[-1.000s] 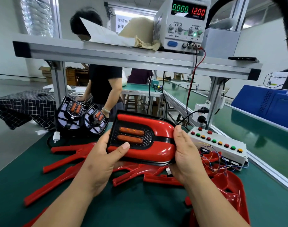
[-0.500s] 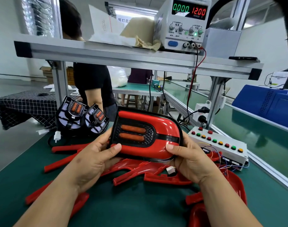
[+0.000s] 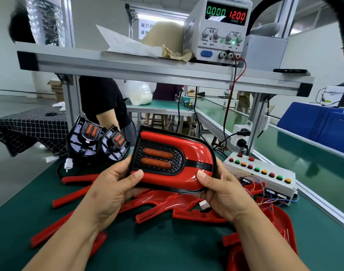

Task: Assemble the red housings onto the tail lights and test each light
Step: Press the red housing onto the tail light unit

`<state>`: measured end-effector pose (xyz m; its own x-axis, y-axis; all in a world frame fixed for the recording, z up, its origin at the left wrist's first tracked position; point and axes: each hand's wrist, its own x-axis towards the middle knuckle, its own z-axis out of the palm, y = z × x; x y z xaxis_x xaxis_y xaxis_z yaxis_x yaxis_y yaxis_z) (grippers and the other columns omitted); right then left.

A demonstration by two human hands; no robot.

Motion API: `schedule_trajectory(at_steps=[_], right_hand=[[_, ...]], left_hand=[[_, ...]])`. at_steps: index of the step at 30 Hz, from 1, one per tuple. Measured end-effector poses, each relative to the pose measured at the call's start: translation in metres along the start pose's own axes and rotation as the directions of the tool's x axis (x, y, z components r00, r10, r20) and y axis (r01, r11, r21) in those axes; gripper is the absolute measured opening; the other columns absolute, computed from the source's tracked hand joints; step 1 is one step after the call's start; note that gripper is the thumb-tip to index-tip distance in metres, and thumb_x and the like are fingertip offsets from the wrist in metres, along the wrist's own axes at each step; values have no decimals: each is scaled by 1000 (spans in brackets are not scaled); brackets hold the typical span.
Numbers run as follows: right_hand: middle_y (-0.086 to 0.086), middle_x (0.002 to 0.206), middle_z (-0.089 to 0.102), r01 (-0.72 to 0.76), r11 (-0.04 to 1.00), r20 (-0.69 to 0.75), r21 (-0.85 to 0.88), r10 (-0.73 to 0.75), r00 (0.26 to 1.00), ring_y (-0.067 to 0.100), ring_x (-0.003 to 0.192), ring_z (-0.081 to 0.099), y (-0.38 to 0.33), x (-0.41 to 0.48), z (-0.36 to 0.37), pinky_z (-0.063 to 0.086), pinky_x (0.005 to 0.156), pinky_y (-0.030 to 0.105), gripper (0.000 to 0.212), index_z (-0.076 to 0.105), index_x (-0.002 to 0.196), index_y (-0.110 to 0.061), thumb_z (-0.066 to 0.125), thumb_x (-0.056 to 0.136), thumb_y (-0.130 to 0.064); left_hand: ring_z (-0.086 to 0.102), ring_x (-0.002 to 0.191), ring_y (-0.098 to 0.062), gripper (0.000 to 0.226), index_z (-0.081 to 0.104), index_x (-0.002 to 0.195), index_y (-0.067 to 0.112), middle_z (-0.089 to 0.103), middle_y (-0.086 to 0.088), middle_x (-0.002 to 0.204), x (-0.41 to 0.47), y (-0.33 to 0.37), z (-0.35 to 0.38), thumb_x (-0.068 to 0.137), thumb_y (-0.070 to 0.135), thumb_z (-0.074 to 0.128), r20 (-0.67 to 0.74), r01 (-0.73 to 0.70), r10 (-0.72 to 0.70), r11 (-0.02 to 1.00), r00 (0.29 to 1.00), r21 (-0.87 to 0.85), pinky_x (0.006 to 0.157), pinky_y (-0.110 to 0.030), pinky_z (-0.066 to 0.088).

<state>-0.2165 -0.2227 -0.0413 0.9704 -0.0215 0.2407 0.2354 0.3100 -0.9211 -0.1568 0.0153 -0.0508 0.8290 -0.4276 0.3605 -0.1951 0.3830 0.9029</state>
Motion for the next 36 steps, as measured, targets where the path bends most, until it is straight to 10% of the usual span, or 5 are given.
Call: schedule_trajectory(at_steps=[10, 22, 30, 36], right_hand=[[16, 101, 67, -26, 1000, 22, 11, 25, 999, 25, 75, 69, -6, -3, -3, 59, 55, 29, 64, 56, 125, -14, 79, 65, -18], [13, 94, 70, -22, 1000, -35, 5, 22, 999, 22, 71, 69, -2, -1, -4, 54, 50, 27, 48, 58, 117, -14, 74, 72, -16], [20, 118, 66, -6, 999, -1, 37, 6, 1000, 37, 102, 67, -3, 0, -1, 59, 72, 43, 58, 55, 126, -15, 75, 71, -12], [20, 102, 70, -9, 997, -21, 81, 10, 1000, 30, 82, 70, -8, -2, 1, 60, 60, 38, 59, 58, 121, -10, 78, 67, -18]], left_hand=[[70, 105, -16, 38, 72, 115, 32, 72, -1, 117, 1, -2, 3, 79, 20, 66, -34, 12, -13, 1000, 999, -22, 74, -26, 58], [68, 110, -20, 45, 70, 119, 32, 71, -4, 120, 0, -2, 8, 74, 28, 74, -3, 24, -25, 999, 1000, -24, 80, -29, 58], [69, 107, -26, 30, 74, 109, 13, 72, -13, 116, 1, -1, 8, 86, 22, 57, -69, 80, -83, 996, 994, -39, 75, -30, 59], [72, 98, -26, 42, 76, 104, 16, 73, -11, 113, 2, 3, 8, 84, 44, 52, -142, 120, -125, 992, 982, -49, 70, -29, 60]])
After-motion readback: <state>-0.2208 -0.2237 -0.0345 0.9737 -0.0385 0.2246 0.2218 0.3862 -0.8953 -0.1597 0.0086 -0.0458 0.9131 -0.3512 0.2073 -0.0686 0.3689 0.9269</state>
